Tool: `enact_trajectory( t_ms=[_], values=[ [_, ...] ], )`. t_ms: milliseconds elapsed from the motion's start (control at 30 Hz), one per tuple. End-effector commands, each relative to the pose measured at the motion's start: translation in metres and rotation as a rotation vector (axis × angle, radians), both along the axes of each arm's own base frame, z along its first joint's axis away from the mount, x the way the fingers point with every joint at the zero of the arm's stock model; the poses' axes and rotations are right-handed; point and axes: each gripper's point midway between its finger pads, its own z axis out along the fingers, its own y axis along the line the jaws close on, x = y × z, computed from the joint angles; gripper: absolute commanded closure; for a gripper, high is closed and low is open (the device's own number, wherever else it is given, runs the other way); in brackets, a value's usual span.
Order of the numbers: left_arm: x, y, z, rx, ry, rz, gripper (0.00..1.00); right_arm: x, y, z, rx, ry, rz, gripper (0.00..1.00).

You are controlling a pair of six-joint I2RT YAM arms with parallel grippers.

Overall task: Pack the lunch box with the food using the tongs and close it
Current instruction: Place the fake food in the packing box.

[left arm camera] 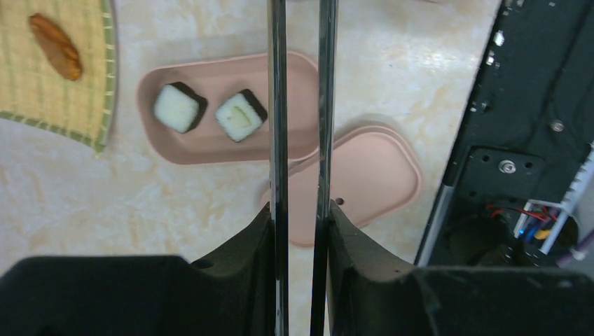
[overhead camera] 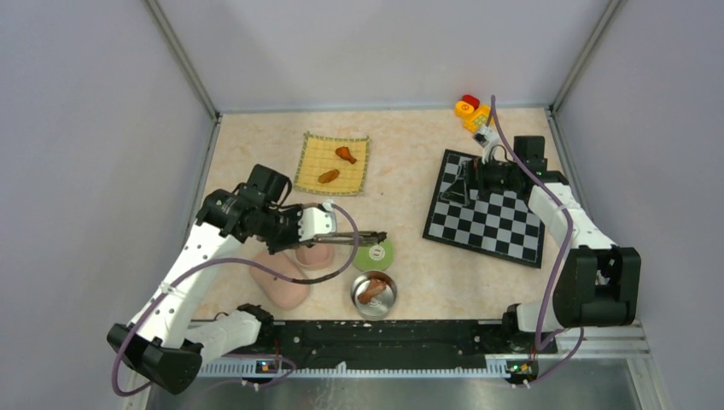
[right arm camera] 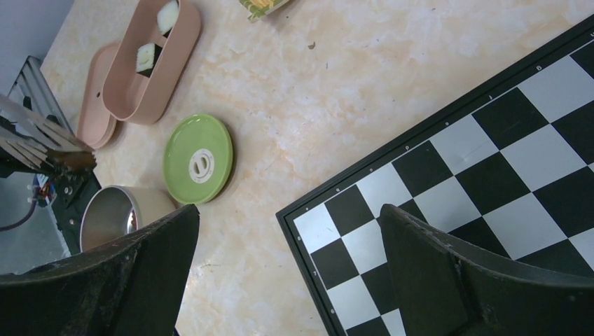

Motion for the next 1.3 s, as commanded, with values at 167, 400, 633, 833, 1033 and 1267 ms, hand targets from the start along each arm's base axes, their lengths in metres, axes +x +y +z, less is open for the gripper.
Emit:
enact_trajectory(
  t_ms=[167, 400, 633, 833, 1033, 1267],
  values=[
    [-0.055, -0.005, -0.01, -0.036, 0.147, -0.103, 0.8, 0.005, -0.003, 0.01, -0.003, -0.059, 0.0, 0.02],
    [-0.076, -0.002, -0.031, 0.017, 0.196, -0.145, 0.77, 0.006, -0.004, 0.008, -0.011, -0.059, -0.006, 0.02],
    [-0.065, -0.003, -0.039, 0.054, 0.16, -0.114, 0.75, 0.006, -0.004, 0.006, -0.014, -0.052, -0.007, 0.02],
    [-0.053, -0.003, -0.039, 0.064, 0.106, -0.09, 0.66, 0.006, -0.004, 0.005, -0.016, -0.051, -0.006, 0.02],
    [-0.055, -0.004, -0.043, 0.07, 0.123, -0.106, 0.66, 0.007, -0.005, 0.003, -0.021, -0.048, -0.009, 0.02],
    [-0.06, -0.005, -0.049, 0.076, 0.147, -0.124, 0.63, 0.01, -0.011, 0.001, -0.022, -0.043, -0.026, 0.02]
  ],
)
